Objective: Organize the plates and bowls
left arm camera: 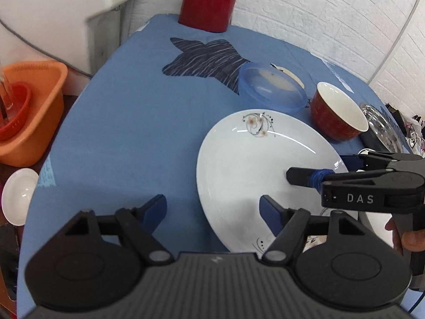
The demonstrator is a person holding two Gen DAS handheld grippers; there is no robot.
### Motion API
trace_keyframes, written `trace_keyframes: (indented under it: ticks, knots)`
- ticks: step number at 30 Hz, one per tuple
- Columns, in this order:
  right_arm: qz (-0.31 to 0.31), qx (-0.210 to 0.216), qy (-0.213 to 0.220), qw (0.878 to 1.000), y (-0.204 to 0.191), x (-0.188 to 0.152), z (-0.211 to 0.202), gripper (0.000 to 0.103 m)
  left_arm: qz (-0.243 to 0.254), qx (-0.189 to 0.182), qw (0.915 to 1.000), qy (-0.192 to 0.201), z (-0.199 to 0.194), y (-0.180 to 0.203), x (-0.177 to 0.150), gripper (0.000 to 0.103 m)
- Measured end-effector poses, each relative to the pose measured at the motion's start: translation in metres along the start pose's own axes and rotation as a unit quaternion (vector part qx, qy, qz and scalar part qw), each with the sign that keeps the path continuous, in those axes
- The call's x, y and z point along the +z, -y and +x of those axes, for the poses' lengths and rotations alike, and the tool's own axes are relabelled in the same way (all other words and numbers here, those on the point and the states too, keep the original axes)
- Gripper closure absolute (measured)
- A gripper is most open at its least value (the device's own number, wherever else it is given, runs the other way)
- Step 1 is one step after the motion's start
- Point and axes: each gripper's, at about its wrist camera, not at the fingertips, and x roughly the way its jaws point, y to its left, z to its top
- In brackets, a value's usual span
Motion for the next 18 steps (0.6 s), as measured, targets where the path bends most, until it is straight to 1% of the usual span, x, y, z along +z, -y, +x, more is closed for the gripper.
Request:
trace_keyframes:
  ticks: [1,2,4,5,7,9,11,12,16,18]
  knots:
    - [0.0,-0.001,-0.001,1.0,-0.004,-0.003,-0.002,0.046,0.007,0.006,1.0,0.004,0.001,0.002,0.0,0.034]
    - [0.001,-0.007,-0.001,1.0,-0.008,-0.003,-0.003,0.046,0.012,0.011,0.9999,0.006,0.002,0.004,-0.001,0.039]
    - [0.004,0.004,0.003,1.0,-0.011,-0.005,-0.003,0.046,0.019,0.021,0.9995,0.011,0.002,0.006,-0.003,0.054]
    - [-0.001,0.005,0.009,1.0,-0.013,-0.006,-0.003,0.047,0.025,0.025,0.9992,0.016,0.0,0.007,-0.004,0.069]
    - [-0.006,0.004,0.023,1.0,-0.014,-0.009,-0.003,0.05,0.02,0.024,0.9994,0.014,0.0,0.004,-0.002,0.073]
    - [0.0,0.005,0.032,0.999,-0.012,-0.01,-0.003,0.054,0.012,0.02,0.9997,0.012,0.0,0.0,0.0,0.084]
    - [0.011,0.005,0.032,0.999,-0.01,-0.009,-0.004,0.056,0.0,0.012,0.9999,0.006,-0.001,-0.004,0.005,0.086]
    - [0.02,0.01,0.03,0.999,-0.01,-0.008,-0.004,0.056,-0.002,0.015,0.9999,0.004,-0.002,-0.004,0.006,0.086]
    - [0.051,0.036,0.022,0.998,-0.008,-0.008,-0.007,0.056,0.015,0.031,0.9993,0.012,-0.007,-0.002,0.007,0.087]
    - [0.06,0.036,0.022,0.997,-0.01,-0.009,-0.007,0.054,0.015,0.032,0.9993,0.012,-0.009,-0.002,0.006,0.087]
